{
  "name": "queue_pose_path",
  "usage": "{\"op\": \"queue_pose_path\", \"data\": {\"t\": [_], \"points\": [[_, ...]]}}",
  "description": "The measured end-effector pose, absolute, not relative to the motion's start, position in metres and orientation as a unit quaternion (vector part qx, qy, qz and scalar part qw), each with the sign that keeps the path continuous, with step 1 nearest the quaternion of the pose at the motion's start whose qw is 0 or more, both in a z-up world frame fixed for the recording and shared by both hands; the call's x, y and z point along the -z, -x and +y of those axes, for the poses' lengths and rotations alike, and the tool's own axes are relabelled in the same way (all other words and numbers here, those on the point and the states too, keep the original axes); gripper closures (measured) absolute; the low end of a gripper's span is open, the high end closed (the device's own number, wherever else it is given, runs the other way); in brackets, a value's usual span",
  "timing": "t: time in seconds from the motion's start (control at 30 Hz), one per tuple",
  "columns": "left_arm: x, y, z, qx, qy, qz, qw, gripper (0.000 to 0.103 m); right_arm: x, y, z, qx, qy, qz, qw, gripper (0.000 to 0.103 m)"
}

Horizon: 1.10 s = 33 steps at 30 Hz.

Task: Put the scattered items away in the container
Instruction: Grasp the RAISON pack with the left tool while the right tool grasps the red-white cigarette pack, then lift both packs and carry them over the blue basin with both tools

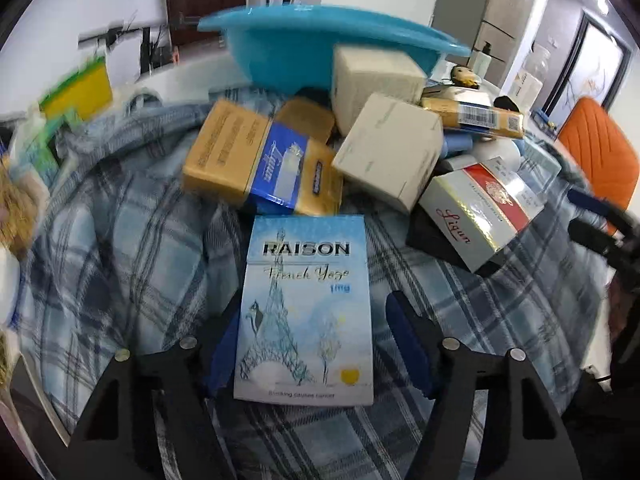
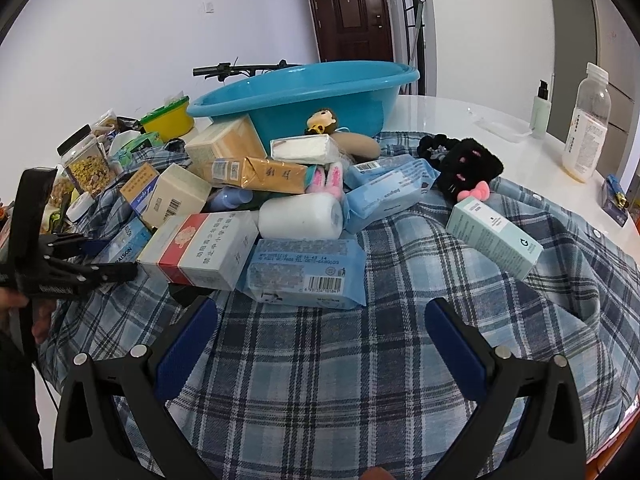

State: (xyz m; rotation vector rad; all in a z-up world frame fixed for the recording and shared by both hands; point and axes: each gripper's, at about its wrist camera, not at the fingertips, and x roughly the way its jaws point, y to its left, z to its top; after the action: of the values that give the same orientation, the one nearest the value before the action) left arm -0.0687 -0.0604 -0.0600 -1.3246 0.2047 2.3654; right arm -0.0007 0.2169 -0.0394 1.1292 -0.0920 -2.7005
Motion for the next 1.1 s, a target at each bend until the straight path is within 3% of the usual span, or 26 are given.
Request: {"op": "queue_pose_path", "data": {"t": [0.1, 0.37, 0.6, 0.77, 1.03, 1.1], "points": [[0.058, 0.07, -0.056, -0.854, 0.475, 0.072, 0.201, 0.044, 0.039, 0.0, 0.216, 0.917, -0.383, -0.03, 0.107, 0.0], [0.042, 0.046, -0.045, -0.873, 0.44, 0.084, 0.192, 0.045, 0.034, 0.001, 0.206, 0.918, -0.365, -0.006, 0.154, 0.0], [0.016, 0.018, -0.052, -0.896, 0.397, 0.059, 0.19, 0.045, 0.019, 0.021, 0.157, 0.87, -0.338, 0.136, 0.333, 0.0], [0.011, 0.012, -0.061, -0.9, 0.386, 0.024, 0.2, 0.045, 0.034, 0.048, 0.128, 0.812, -0.351, 0.219, 0.412, 0.0], [0.022, 0.013, -0.073, -0.898, 0.392, -0.013, 0.197, 0.045, 0.044, 0.085, 0.126, 0.782, -0.372, 0.2, 0.458, 0.0], [0.022, 0.012, -0.073, -0.899, 0.391, -0.016, 0.199, 0.045, 0.047, 0.086, 0.126, 0.785, -0.361, 0.199, 0.462, 0.005]]}}
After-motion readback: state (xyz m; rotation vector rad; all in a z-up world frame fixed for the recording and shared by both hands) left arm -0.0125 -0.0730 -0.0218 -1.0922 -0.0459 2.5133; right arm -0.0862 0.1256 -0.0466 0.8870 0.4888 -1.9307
